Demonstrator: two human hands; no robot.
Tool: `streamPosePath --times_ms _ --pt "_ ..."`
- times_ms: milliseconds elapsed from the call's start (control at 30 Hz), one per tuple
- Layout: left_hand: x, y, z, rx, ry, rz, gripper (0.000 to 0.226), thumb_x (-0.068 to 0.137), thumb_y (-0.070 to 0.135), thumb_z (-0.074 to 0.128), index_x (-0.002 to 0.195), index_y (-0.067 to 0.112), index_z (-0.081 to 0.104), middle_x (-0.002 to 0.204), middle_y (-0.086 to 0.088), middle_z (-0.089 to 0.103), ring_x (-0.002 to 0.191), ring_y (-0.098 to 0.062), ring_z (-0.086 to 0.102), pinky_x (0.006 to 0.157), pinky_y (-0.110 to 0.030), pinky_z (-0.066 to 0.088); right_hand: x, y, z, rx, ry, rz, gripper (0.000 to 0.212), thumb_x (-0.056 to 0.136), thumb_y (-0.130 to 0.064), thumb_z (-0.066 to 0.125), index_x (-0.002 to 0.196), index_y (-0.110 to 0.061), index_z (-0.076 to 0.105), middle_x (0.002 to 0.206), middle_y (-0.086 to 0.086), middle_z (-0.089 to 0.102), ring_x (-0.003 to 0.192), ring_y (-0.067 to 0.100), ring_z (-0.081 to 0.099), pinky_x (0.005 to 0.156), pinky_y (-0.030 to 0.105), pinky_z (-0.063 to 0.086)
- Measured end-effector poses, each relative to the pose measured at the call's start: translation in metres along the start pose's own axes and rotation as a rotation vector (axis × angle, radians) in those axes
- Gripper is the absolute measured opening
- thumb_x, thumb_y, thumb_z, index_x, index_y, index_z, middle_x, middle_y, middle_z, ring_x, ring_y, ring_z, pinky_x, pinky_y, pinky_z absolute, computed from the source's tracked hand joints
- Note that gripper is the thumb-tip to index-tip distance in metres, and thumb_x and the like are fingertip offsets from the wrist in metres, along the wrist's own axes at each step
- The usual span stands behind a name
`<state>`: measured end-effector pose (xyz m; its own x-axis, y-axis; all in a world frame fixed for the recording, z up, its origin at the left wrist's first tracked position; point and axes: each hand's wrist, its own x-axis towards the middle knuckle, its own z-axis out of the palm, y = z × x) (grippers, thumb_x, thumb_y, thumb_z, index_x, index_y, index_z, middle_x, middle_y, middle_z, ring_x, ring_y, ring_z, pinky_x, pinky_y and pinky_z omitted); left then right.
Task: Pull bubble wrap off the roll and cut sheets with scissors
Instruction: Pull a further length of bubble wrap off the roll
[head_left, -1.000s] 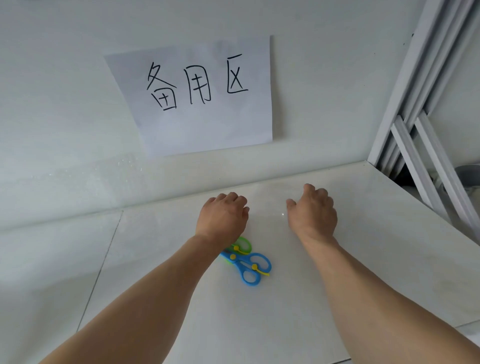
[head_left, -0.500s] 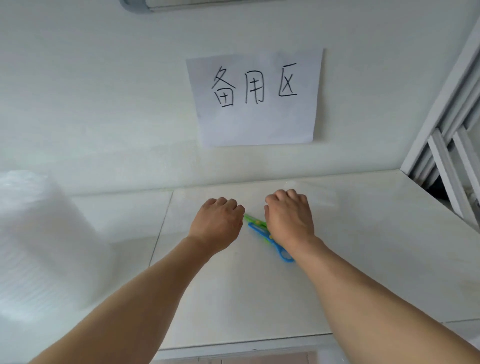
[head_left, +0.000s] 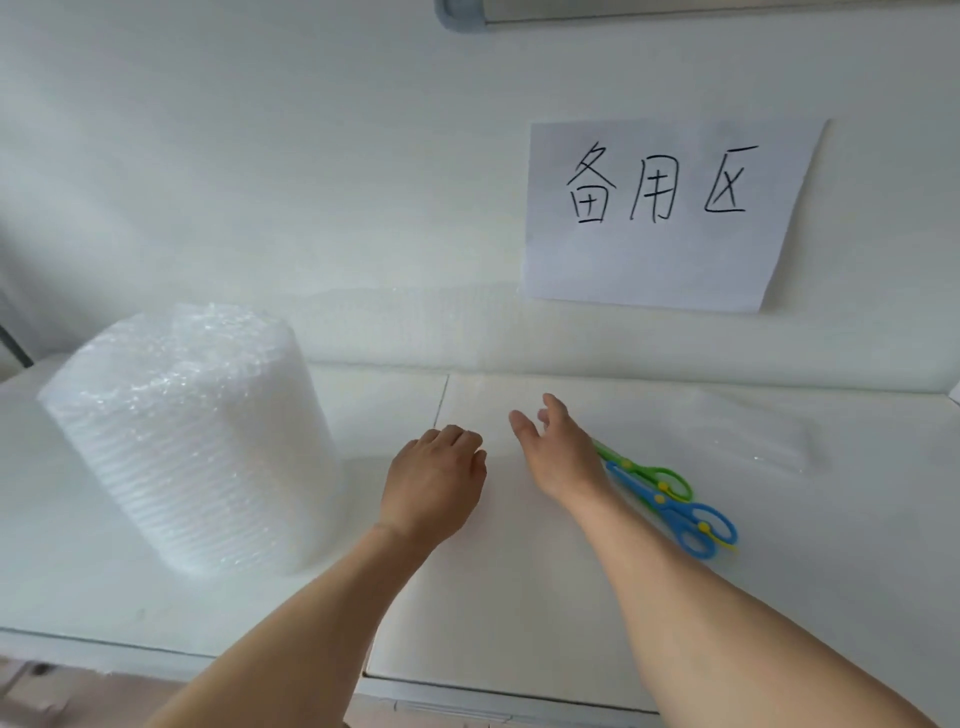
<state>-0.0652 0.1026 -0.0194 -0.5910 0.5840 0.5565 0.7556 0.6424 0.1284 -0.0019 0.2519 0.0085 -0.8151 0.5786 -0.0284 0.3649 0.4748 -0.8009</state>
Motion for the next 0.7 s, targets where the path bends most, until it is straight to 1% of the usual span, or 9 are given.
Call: streamPosePath --times_ms 100,167,233,300,367,433,500,633,700 --pt "-0.003 0.0 0.0 -0.078 -0.042 -0.1 0.02 0.094 0.027 0.056 0.106 0.017 0.069 0.099 0.002 0.07 0.086 -0.024 0.064 0.063 -0.033 0.045 0.004 -0.006 0.006 0.142 -0.006 0.06 0.079 0.091 -0.057 0.05 0.153 -0.018 0.019 0.145 -0.002 0.049 0.131 0.019 0.048 0.095 0.029 0.036" --pt "-0.003 0.003 -0.001 -0.117 -0.069 -0.149 0.027 0.098 0.031 0.049 0.115 0.019 0.066 0.11 0.005 0.068 0.098 -0.021 0.062 0.071 -0.034 0.047 0.005 -0.01 0.006 0.193 0.015 0.069 0.084 0.088 -0.058 0.054 0.153 -0.016 0.021 0.127 -0.003 0.06 0.116 0.019 0.055 0.088 0.029 0.037" --pt "-0.002 0.004 -0.002 -0.136 -0.068 -0.172 0.03 0.1 0.034 0.045 0.119 0.021 0.064 0.115 0.007 0.066 0.103 -0.018 0.06 0.076 -0.033 0.046 0.004 -0.012 0.007 0.2 0.042 0.066 0.08 0.088 -0.056 0.057 0.149 -0.014 0.028 0.105 -0.006 0.06 0.102 0.016 0.055 0.085 0.029 0.038" --pt "-0.002 0.002 -0.003 -0.135 -0.064 -0.158 0.029 0.1 0.033 0.045 0.117 0.02 0.065 0.112 0.006 0.067 0.101 -0.02 0.061 0.074 -0.033 0.044 0.001 -0.011 0.008 0.198 0.051 0.069 0.07 0.088 -0.055 0.059 0.143 -0.017 0.04 0.101 -0.007 0.057 0.097 0.014 0.053 0.085 0.028 0.039" --pt "-0.004 0.001 -0.002 -0.109 -0.073 -0.101 0.024 0.097 0.029 0.051 0.108 0.017 0.068 0.102 0.002 0.07 0.091 -0.025 0.063 0.067 -0.032 0.041 -0.003 -0.01 0.009 0.201 0.04 0.065 0.054 0.087 -0.053 0.061 0.128 -0.019 0.054 0.102 -0.005 0.06 0.094 0.014 0.056 0.081 0.027 0.04" --pt "-0.007 -0.002 0.0 -0.086 -0.063 -0.076 0.018 0.092 0.026 0.057 0.098 0.015 0.07 0.091 -0.001 0.07 0.081 -0.028 0.064 0.062 -0.031 0.039 -0.007 -0.008 0.01 0.194 0.031 0.036 0.029 0.087 -0.048 0.063 0.099 -0.021 0.064 0.091 -0.007 0.064 0.085 0.013 0.058 0.071 0.025 0.041" --pt "-0.009 -0.003 0.0 -0.071 -0.058 -0.088 0.017 0.091 0.025 0.059 0.095 0.015 0.071 0.089 -0.001 0.07 0.079 -0.029 0.064 0.061 -0.032 0.041 -0.013 -0.008 0.009 0.18 0.037 0.003 0.027 0.089 -0.043 0.062 0.073 -0.023 0.055 0.073 -0.01 0.059 0.072 0.013 0.054 0.063 0.025 0.039" --pt "-0.014 0.007 -0.012 -0.146 -0.125 -0.279 0.028 0.099 0.039 0.046 0.11 0.022 0.066 0.108 0.007 0.066 0.101 -0.019 0.06 0.075 -0.032 0.044 -0.023 -0.01 0.006 0.254 0.033 0.01 0.027 0.09 -0.041 0.058 0.077 -0.018 0.054 0.088 -0.001 0.072 0.073 0.012 0.071 0.075 0.033 0.048" --pt "-0.015 0.011 -0.018 -0.214 -0.151 -0.434 0.032 0.099 0.047 0.041 0.108 0.025 0.062 0.109 0.011 0.062 0.102 -0.014 0.058 0.076 -0.031 0.044 -0.031 -0.012 0.003 0.31 0.008 0.006 0.025 0.091 -0.039 0.057 0.082 -0.016 0.054 0.091 -0.001 0.073 0.066 0.012 0.074 0.078 0.034 0.049"
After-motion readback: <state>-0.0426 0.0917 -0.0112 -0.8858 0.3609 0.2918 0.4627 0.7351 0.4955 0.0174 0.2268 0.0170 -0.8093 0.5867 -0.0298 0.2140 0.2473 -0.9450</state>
